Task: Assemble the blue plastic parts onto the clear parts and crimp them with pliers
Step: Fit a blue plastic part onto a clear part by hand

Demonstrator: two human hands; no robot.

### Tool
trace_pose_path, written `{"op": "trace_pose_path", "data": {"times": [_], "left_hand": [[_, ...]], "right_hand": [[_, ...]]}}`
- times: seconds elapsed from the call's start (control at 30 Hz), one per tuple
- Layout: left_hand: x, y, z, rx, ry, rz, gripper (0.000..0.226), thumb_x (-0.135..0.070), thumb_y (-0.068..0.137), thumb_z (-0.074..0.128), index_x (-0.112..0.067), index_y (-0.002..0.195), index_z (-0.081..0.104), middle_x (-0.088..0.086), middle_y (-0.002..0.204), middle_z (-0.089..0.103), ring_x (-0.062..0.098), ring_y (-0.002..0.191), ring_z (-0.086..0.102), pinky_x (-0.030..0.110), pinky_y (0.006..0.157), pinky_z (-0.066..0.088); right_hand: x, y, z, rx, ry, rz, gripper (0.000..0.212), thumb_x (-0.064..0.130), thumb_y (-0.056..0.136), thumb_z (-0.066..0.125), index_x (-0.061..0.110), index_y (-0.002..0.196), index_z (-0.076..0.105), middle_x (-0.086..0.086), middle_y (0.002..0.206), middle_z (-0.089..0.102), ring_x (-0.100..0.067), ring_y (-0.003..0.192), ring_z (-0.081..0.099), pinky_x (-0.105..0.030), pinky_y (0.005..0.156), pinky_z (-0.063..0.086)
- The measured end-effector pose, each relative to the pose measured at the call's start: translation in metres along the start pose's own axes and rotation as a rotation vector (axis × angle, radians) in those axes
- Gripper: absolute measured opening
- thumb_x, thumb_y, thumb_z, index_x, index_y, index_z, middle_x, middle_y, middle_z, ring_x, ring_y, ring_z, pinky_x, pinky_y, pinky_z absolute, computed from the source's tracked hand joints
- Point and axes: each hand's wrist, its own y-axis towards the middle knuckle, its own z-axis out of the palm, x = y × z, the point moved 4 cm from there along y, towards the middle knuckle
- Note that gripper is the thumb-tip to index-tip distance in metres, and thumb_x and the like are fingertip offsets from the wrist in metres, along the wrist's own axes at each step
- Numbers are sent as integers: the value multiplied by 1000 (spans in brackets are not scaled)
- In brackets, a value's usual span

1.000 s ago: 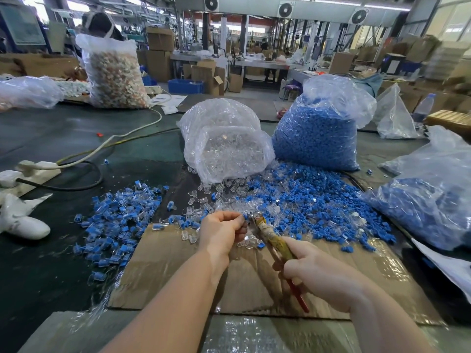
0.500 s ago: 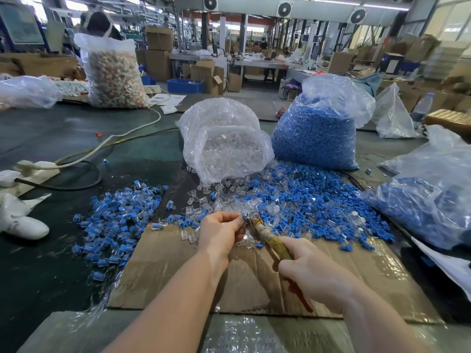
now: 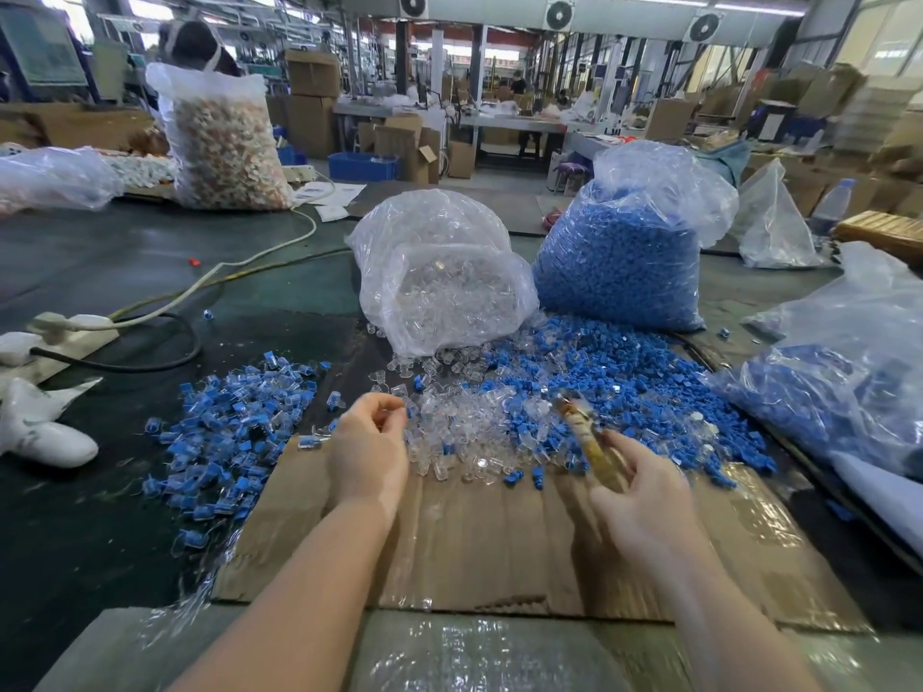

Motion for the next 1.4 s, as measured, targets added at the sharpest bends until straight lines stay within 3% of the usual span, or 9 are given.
{"op": "trace_pose_path", "data": {"times": [0.07,0.13,0.27,0.53,0.77,0.97,1.07,1.27,1.4], "left_hand": [[8,8,-11,-70,183,100,14,-19,92,56,-21,99,68,-2,93,64,10,76,53,20,62,41],[19,14,-17,-97,347,125,18,-24,93,53,-25,104,68,1,100,64,18,89,51,31,70,44],[34,14,-20,-77,526,104,22,-28,93,51,-31,108,67,1,104,60,23,91,48,31,71,33],[25,5,-13,-60,522,131,26,-27,93,51,-27,116,64,-1,116,52,24,109,39,42,94,34],[1,-26,21,47,306,341,17,-22,89,59,-19,103,68,-6,100,56,8,96,36,18,84,21],[-1,-42,43,144,345,429,17,-31,87,61,-23,100,69,-9,96,59,7,93,39,21,89,21],[-1,-42,45,158,365,463,20,-34,87,60,-25,103,68,-12,93,55,5,92,36,19,86,16],[4,-45,48,236,479,500,34,-43,90,51,-35,122,58,-17,95,41,5,94,29,20,87,11],[5,-45,49,251,465,499,33,-41,89,54,-36,122,56,-17,101,49,4,97,32,20,88,13]], "right_hand": [[-14,6,-6,-110,-271,62,51,23,83,64,25,132,48,-10,109,56,-28,106,45,-41,94,40],[-24,10,-9,-150,-395,106,57,32,85,64,26,137,43,-13,117,53,-31,113,42,-41,99,34],[-37,15,-4,-150,-522,115,61,48,86,58,28,141,37,-12,125,49,-30,118,41,-41,101,33],[-44,15,0,-174,-547,89,63,54,89,49,26,142,33,-13,125,48,-30,118,40,-38,99,32],[-33,9,0,-187,-665,123,58,58,89,41,30,140,34,-10,141,36,-31,130,30,-45,109,21],[1,2,15,-319,-458,-250,23,22,83,66,17,106,67,-4,109,61,-24,104,51,-41,94,34],[6,4,33,-205,-434,-289,16,29,92,53,26,104,64,8,108,58,-14,105,47,-32,91,31],[12,13,52,-146,-477,-251,25,40,97,40,31,111,58,9,109,54,-14,106,44,-32,90,30],[8,15,59,-142,-428,-225,21,38,97,41,30,109,56,9,108,55,-13,104,46,-30,87,33]]}}
